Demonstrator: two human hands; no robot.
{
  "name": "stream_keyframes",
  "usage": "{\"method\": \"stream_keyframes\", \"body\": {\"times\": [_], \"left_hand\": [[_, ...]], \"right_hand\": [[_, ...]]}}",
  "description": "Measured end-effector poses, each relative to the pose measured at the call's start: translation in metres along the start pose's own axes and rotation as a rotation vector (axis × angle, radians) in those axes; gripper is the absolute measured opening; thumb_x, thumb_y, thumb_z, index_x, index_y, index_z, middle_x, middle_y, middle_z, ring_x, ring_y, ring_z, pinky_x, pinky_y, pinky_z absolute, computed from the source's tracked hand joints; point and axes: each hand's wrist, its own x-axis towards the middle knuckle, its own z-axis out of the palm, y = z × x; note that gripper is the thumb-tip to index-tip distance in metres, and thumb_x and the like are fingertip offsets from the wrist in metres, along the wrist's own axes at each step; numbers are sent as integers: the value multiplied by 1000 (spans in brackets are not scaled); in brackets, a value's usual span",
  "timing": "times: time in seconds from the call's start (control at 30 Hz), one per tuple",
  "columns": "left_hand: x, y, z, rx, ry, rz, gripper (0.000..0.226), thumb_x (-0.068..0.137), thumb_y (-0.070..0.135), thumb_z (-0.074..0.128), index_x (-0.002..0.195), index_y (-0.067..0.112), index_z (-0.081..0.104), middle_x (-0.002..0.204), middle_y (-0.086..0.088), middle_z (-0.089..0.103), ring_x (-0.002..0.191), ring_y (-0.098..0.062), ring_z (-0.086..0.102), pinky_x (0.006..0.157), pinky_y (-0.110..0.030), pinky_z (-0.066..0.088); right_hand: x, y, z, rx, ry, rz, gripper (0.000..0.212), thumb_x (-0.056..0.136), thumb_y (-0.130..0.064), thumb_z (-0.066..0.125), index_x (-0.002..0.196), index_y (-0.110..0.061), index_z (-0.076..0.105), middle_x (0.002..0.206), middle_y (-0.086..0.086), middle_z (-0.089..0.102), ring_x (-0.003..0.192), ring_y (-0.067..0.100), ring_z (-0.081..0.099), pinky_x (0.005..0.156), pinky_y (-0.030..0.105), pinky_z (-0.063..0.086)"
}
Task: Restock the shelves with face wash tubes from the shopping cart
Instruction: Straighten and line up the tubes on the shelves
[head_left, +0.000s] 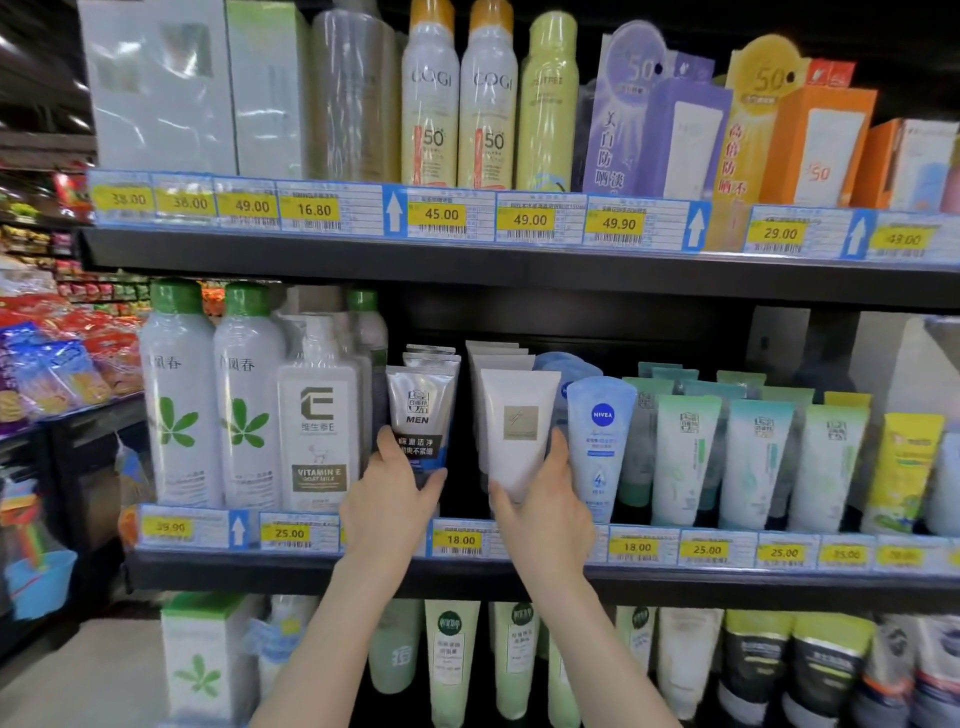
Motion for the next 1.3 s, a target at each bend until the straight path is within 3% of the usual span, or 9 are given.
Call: {"method": "stream_keyframes", "body": {"times": [0.33,0.67,0.83,1.07,1.17,1.3], "left_hand": [[-4,-2,-1,-21,46,29,70,81,55,59,130,10,34,112,-11,62,97,-30,63,73,-37,51],[-4,-2,2,1,67,30,73,80,58,59,131,12,33,114,-9,62,98,-29,63,70,-34,48],[-4,-3,2,7,66,38,73,80,57,59,131,10,33,113,-10,61,98,-30,63,69,-36,49],[-10,-5,-2,-26,66,90,67,87,47,56,133,4,33,114,-16,58,98,-31,61,73,-38,51],[-22,-5,-6,14,106,136,60,89,41,55,132,3,38,111,-16,57,94,-30,61,71,-39,51],[-41,-11,-9,141,223,259,52,77,27,73,117,0,54,97,-17,64,83,-32,64,63,-39,52]], "right_hand": [[-1,-1,2,-3,17,-10,75,85,-43,59,144,-20,18,132,3,49,109,27,58,84,34,45],[0,1,6,24,46,-22,73,84,-42,60,141,-20,22,126,2,53,106,27,59,83,33,43],[-2,5,12,30,63,-46,76,84,-42,61,143,-15,22,123,4,56,108,25,58,89,35,42],[-9,14,3,186,43,-145,69,85,-26,64,142,-13,28,131,6,51,117,23,52,97,39,44],[-17,22,-7,181,64,-175,65,89,-25,61,143,-12,29,139,5,43,127,19,43,103,32,40],[-31,36,-23,129,106,-209,55,89,-25,60,138,-11,38,133,4,46,124,18,43,97,27,39]]}}
